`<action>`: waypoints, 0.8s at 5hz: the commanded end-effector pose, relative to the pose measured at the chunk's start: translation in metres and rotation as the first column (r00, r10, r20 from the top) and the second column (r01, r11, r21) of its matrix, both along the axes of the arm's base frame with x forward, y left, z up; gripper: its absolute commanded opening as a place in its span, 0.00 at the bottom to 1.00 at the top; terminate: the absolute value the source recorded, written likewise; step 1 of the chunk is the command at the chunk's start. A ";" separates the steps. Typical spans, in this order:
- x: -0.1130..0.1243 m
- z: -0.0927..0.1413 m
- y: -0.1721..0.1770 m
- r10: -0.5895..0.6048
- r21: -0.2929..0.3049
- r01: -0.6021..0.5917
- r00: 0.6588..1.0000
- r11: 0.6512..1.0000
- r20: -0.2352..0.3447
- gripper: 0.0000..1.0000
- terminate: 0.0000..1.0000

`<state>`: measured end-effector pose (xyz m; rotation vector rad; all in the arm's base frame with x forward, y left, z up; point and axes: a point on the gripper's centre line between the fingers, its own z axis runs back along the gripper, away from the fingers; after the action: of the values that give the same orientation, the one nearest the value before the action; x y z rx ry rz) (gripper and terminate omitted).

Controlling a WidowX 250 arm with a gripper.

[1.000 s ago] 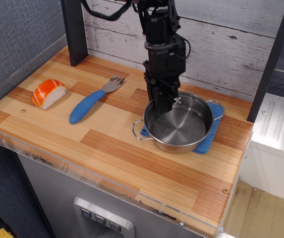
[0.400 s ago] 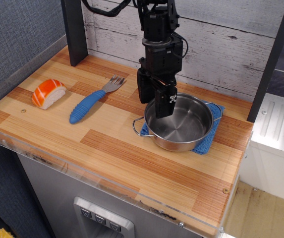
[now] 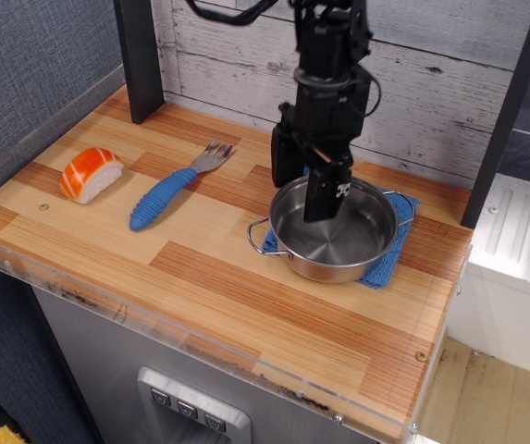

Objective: PICK UP THE VESSEL AND PUT ANOTHER SIDE OF THE TABLE

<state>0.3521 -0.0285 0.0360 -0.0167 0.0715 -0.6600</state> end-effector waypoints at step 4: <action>-0.006 0.016 -0.003 0.067 0.071 -0.074 0.994 0.995 0.087 0.00 0.00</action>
<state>0.3442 -0.0254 0.0412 0.0701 0.0518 -0.5688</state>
